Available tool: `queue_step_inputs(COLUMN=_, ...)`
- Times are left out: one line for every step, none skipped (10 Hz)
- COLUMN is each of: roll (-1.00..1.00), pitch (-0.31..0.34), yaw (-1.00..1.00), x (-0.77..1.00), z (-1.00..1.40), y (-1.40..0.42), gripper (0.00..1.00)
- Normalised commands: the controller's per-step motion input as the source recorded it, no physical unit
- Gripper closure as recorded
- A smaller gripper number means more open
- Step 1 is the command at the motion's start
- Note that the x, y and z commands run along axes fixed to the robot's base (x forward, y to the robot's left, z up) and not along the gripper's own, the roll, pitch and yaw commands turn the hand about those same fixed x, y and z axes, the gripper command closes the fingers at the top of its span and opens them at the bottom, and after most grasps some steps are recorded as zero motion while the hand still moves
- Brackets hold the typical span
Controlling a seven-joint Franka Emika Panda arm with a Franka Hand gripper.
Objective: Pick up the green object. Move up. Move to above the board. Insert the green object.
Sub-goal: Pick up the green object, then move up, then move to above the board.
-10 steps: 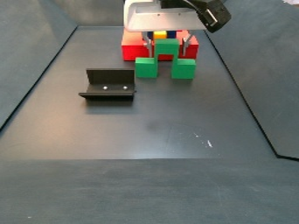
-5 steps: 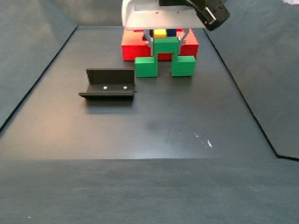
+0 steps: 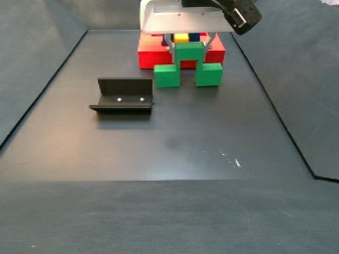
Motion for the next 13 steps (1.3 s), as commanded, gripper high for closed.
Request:
queue_step_inputs(roll=0.0, pitch=0.0, yaw=0.0, x=0.0, z=0.0, y=0.0, gripper=1.0)
queue_step_inputs(roll=0.0, pitch=0.0, yaw=0.0, x=0.0, z=0.0, y=0.0, gripper=1.0)
queue_step_inputs(roll=0.0, pitch=0.0, yaw=0.0, x=0.0, z=0.0, y=0.0, gripper=1.0)
queue_step_inputs(roll=0.0, pitch=0.0, yaw=0.0, x=0.0, z=0.0, y=0.0, gripper=1.0)
queue_step_inputs(roll=0.0, pitch=0.0, yaw=0.0, x=0.0, z=0.0, y=0.0, gripper=1.0)
queue_step_inputs(roll=0.0, pitch=0.0, yaw=0.0, x=0.0, z=0.0, y=0.0, gripper=1.0)
queue_step_inputs(roll=0.0, pitch=0.0, yaw=0.0, x=0.0, z=0.0, y=0.0, gripper=1.0)
queue_step_inputs(roll=0.0, pitch=0.0, yaw=0.0, x=0.0, z=0.0, y=0.0, gripper=1.0)
queue_step_inputs(roll=0.0, pitch=0.0, yaw=0.0, x=0.0, z=0.83, y=0.0, gripper=1.0)
queue_step_inputs(roll=0.0, pitch=0.035, yaw=0.01, x=-0.07, z=0.75, y=0.0, gripper=1.0)
queue_step_inputs(roll=-0.02, pitch=0.036, yaw=0.02, x=-0.08, z=0.62, y=0.01, gripper=1.0)
queue_step_inputs(roll=-0.06, pitch=-0.007, yaw=0.0, x=-0.01, z=0.17, y=0.0, gripper=1.0)
queue_step_inputs(roll=0.0, pitch=0.0, yaw=0.0, x=0.0, z=1.4, y=0.0, gripper=1.0)
